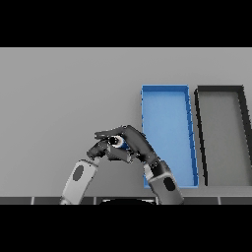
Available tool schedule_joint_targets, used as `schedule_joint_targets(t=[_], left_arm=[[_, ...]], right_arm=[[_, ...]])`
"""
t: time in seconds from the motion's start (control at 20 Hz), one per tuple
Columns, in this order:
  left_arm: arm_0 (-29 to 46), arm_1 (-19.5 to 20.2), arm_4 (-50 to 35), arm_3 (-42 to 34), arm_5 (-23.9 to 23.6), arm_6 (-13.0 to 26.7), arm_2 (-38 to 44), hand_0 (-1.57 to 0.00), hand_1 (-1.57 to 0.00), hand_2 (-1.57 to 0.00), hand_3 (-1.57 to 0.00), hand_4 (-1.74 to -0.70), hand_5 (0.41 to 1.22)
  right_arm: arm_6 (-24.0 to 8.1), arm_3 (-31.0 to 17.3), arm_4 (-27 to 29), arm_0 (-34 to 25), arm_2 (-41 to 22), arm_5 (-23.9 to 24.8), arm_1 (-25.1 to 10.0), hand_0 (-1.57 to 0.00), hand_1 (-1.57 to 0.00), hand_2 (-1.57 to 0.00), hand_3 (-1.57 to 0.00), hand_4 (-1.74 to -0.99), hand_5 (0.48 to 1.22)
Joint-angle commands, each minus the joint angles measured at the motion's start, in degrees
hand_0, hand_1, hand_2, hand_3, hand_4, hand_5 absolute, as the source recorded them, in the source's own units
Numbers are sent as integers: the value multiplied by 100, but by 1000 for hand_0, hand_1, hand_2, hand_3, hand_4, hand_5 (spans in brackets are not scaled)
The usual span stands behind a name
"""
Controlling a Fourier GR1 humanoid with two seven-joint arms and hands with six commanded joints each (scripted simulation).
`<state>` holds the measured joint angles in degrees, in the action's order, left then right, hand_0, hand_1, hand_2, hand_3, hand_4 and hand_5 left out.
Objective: Pick up the blue pipe and place it into the blue bin.
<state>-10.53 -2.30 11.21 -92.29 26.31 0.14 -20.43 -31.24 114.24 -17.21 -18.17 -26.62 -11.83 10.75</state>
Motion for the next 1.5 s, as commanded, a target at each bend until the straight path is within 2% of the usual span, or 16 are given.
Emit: schedule_joint_targets(t=[0.0, 0.1, 0.15, 0.2, 0.3, 0.4, 0.5, 0.6, 0.75, 0.8, 0.9, 1.0, 1.15, 1.3, 1.45], left_arm=[[-16, -18, 10, -28, -29, 199, 10, -244, -224, -216, -195, -1017, 848], [70, -7, -81, -55, -5, 234, 52, -156, -143, -138, -124, -980, 704], [69, -45, -149, -71, 14, 410, 71, -125, -114, -110, -99, -970, 647], [33, -36, -173, 18, 27, 513, 125, -100, -91, -88, -79, -969, 603], [13, -48, -63, 23, -57, 463, 96, -63, -58, -56, -50, -955, 538], [136, -51, 41, 4, -107, 383, 15, -40, -37, -35, -32, -938, 495], [106, -51, 47, -6, -110, 518, 23, -25, -23, -22, -20, -922, 482], [120, -7, 65, 60, -100, 473, 46, -16, -14, -14, -12, -913, 470], [79, 16, 31, 31, -62, 448, 61, -8, -7, -7, -6, -907, 450], [66, 50, 14, 70, -69, 404, 103, -6, -5, -5, -5, -906, 445], [39, 10, -39, 83, -24, 585, 111, -3, -3, -3, -3, -906, 437], [22, -20, -12, 79, -33, 649, 85, -2, -2, -2, -1, -905, 433], [152, 23, 19, -30, -43, 579, 40, 0, 0, 0, 0, -892, 428], [-57, 32, -33, 83, -43, 632, 156, 0, 0, 0, 0, -890, 415], [98, 132, 20, 1, -43, 444, 107, 1, 1, 1, 1, -877, 412]], right_arm=[[82, 18, -43, 14, 3, -6, -29, -1568, -1568, -1569, -1566, -1740, 1217], [188, 54, -101, 71, 35, 11, -45, -1569, -1569, -1569, -1568, -1740, 1218], [231, -12, -96, 73, 45, -18, -45, -1570, -1570, -1570, -1569, -1740, 1219], [245, -3, -22, 105, 81, -61, -51, -1570, -1570, -1570, -1569, -1740, 1219], [223, 3, 76, 68, 101, -40, 98, -1570, -1570, -1570, -1570, -1741, 1220], [249, 25, 195, 102, 162, 20, 243, -1571, -1571, -1571, -1570, -1741, 1220], [72, 210, 534, -36, 350, -42, 388, -1571, -1571, -1571, -1570, -1741, 1221], [-269, 380, 811, -230, 561, 33, 602, -1571, -1571, -1571, -1571, -1741, 1221], [-370, 156, 1208, -799, 1135, 51, 506, -1571, -1571, -1571, -1571, -1741, 1221], [-368, 97, 1476, -1076, 1315, 84, 341, -1571, -1571, -1571, -1571, -1741, 1221], [-355, 34, 2044, -1747, 1705, 367, -167, -1571, -1571, -1571, -1571, -1741, 1221], [-331, 76, 2065, -2468, 2130, 970, -776, -1571, -1571, -1571, -1571, -1741, 1221], [-368, -264, 2480, -2855, 2534, 1748, -2050, -1571, -1571, -1571, -1571, -1741, 1221], [-368, -453, 3117, -2737, 2633, 2417, -3213, -1571, -1571, -1571, -1571, -1741, 1221], [-370, -225, 3621, -1977, 2681, 2825, -4149, -1571, -1571, -1571, -1571, -1741, 1221]])
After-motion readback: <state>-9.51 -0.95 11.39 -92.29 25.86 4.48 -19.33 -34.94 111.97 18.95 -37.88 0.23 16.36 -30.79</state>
